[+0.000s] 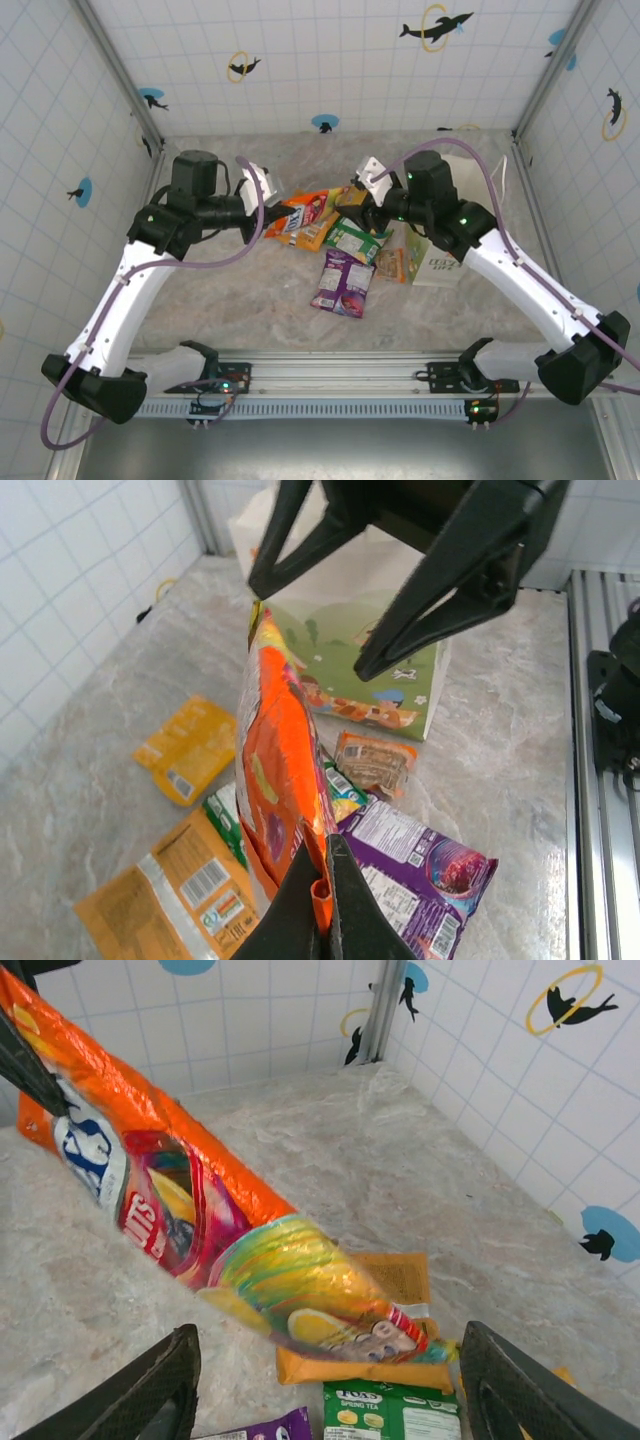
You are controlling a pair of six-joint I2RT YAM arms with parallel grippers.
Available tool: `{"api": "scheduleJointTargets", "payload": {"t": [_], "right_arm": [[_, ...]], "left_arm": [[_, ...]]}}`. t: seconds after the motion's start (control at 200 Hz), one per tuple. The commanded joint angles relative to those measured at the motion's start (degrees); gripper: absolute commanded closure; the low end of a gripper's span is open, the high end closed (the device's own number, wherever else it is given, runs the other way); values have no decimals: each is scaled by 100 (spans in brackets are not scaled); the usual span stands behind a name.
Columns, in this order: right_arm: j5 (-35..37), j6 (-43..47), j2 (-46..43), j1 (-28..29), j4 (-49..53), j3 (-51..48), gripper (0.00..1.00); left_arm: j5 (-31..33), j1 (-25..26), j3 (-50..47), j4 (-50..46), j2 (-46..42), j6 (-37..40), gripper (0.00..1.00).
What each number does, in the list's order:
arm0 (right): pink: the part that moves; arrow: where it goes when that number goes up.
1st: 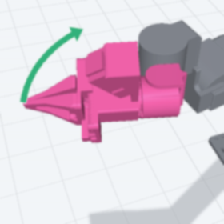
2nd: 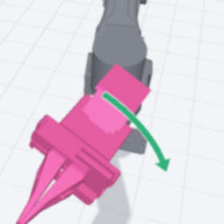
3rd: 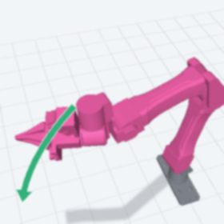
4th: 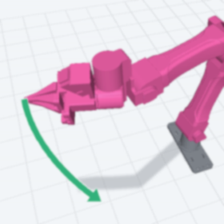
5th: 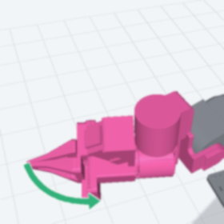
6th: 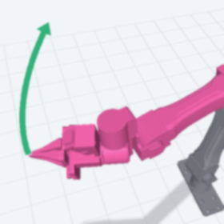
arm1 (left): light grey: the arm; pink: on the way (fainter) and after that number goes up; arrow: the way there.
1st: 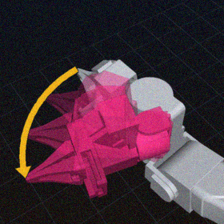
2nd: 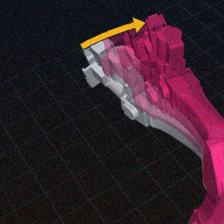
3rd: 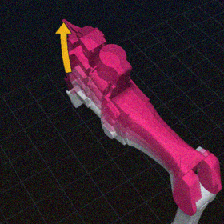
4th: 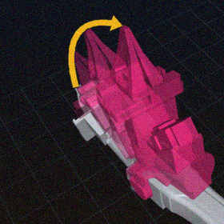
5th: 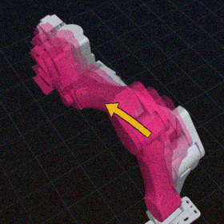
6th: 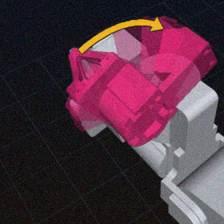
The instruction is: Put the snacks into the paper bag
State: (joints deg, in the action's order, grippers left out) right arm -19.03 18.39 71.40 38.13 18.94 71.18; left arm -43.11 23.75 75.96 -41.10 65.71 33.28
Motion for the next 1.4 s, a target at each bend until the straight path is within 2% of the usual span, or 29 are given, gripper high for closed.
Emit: {"api": "scheduleJointTargets", "payload": {"t": [0.0,0.195,0.41,0.53,0.63,0.871,1.126,1.206,1.326,1.391], "right_arm": [[-471,243,12,-20,188,349,28],[-923,367,189,-25,513,592,27],[-1655,282,421,-25,1144,705,30],[-1728,178,437,-25,1223,690,35],[-1481,175,445,-10,1279,662,40],[-563,271,335,124,1081,460,57],[-244,183,6,142,536,132,87],[-145,136,-116,122,408,23,92],[-1,21,-321,77,195,-163,93],[183,-75,-464,46,34,-298,93]], "left_arm": [[-576,18,-52,267,-86,702,100],[-681,21,-77,398,-104,804,100],[-602,16,-307,960,-209,454,100],[-500,24,-325,1133,-220,282,100],[-424,23,-319,1257,-204,72,100],[-310,16,-249,1439,-116,-490,100],[173,17,-245,1575,-67,-902,100],[332,16,-298,1645,-54,-1012,92],[760,18,-512,2049,-86,-1476,68],[1090,22,-666,2410,-144,-1954,59]]}}
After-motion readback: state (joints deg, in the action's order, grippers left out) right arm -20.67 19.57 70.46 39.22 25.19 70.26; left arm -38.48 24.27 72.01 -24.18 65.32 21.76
